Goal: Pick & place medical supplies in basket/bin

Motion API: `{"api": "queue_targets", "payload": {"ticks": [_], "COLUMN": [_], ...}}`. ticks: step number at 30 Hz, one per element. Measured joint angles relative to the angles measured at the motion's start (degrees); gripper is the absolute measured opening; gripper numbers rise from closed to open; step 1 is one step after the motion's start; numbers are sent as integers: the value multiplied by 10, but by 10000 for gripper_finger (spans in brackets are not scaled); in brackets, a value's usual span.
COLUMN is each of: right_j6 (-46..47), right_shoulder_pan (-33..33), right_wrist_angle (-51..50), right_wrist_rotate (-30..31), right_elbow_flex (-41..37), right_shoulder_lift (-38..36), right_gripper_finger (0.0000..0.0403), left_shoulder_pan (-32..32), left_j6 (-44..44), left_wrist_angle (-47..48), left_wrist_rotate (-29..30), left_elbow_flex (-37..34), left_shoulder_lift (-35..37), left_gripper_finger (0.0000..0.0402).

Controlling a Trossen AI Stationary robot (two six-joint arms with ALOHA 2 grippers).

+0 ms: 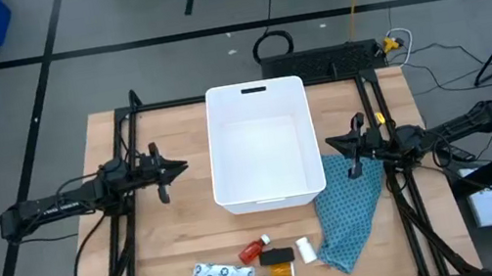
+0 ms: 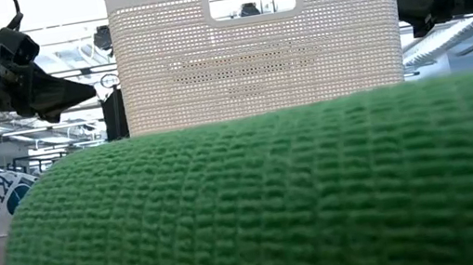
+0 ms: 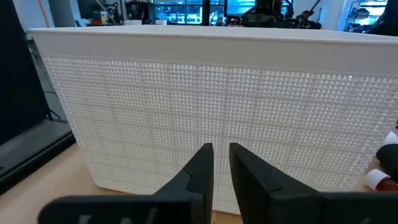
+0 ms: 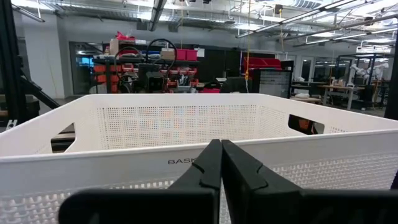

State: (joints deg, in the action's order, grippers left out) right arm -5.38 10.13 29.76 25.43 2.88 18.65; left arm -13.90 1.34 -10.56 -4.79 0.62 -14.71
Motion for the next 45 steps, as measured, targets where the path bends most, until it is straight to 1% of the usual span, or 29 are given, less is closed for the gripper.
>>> {"api": "queue_targets", "payload": {"ticks": [45], "right_j6": [2], "right_shoulder_pan": [0], "right_wrist_angle": [4], "right_wrist_rotate": [-1], "right_elbow_flex": [0], "right_shoulder_lift": [0], "right_gripper_finger": [0], "left_shoulder_pan": [0], "left_j6": [8], "left_wrist_angle": [0], "left_wrist_rotate": [-1], "left_elbow_flex": [0], "left_shoulder_lift": [0], "left_gripper_finger": [56]}}
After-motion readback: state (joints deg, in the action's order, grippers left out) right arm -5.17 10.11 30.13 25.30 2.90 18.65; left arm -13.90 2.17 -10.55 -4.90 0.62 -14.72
